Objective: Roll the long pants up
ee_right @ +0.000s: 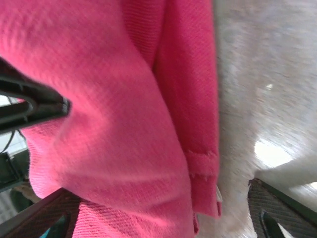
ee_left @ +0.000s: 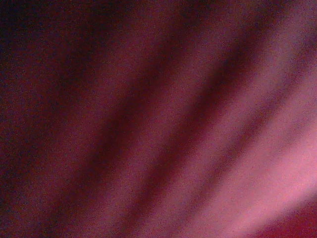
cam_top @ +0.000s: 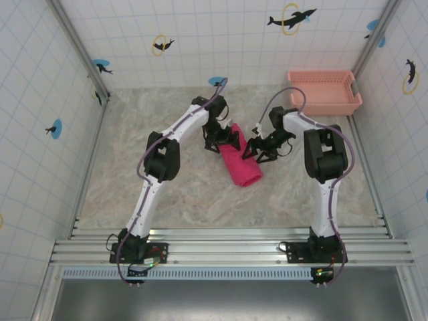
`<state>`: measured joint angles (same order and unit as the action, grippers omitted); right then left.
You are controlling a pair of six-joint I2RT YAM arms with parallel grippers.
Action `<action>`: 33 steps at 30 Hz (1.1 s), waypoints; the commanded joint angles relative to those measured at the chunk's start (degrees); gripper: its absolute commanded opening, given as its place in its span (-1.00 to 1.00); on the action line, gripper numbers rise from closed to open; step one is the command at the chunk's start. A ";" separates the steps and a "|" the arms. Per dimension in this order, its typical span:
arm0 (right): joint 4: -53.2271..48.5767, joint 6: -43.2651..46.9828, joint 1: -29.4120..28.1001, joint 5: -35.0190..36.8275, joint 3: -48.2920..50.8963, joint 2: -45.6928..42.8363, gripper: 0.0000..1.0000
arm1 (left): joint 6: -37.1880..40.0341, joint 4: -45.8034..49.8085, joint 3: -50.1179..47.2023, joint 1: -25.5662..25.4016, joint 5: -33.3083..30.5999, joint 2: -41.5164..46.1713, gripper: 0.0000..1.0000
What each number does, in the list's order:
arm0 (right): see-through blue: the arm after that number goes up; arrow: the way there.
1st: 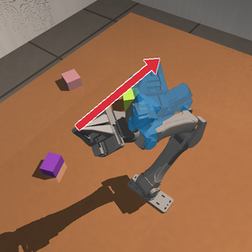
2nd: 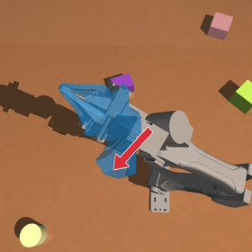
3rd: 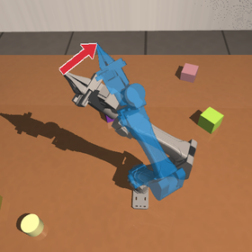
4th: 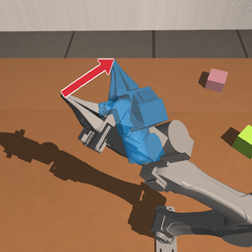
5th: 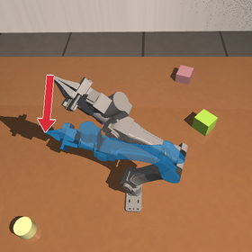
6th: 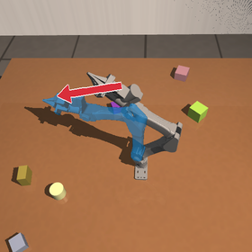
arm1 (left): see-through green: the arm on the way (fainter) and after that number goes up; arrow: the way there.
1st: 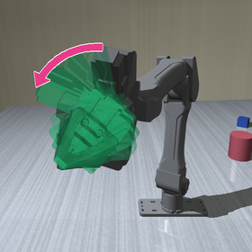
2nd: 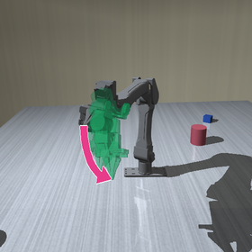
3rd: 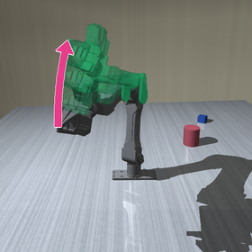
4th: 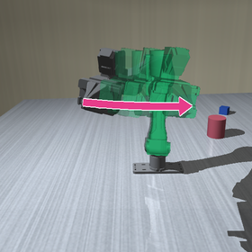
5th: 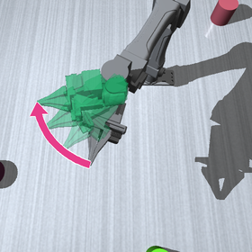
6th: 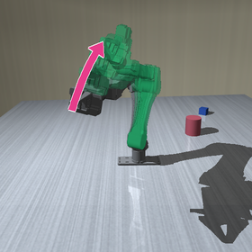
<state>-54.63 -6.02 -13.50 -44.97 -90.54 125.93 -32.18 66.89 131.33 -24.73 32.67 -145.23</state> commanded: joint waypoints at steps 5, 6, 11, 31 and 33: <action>3.70 -0.81 -5.57 -1.34 -2.16 9.60 0.69 | -6.47 -8.02 -4.78 -3.48 2.59 -9.24 0.63; 4.02 -1.28 -5.58 -0.56 -2.18 9.72 0.72 | -6.76 -8.49 -4.92 -3.48 3.03 -9.48 0.59; 14.08 -9.88 -5.14 -1.09 2.41 8.50 0.81 | -8.46 -11.39 -8.73 -3.47 6.00 -9.39 0.44; 25.28 -15.09 -7.76 -7.22 9.90 6.16 -1.00 | -25.34 -33.77 -22.22 -3.48 19.61 -4.75 0.59; 25.07 -15.29 -7.22 -7.19 9.12 3.82 -1.00 | -26.51 -34.36 -20.01 -3.34 20.43 -4.09 0.72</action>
<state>-35.31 -22.02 -16.19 -59.77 -83.35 127.61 -53.63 38.50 112.38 -22.33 54.65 -140.97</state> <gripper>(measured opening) 0.469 0.846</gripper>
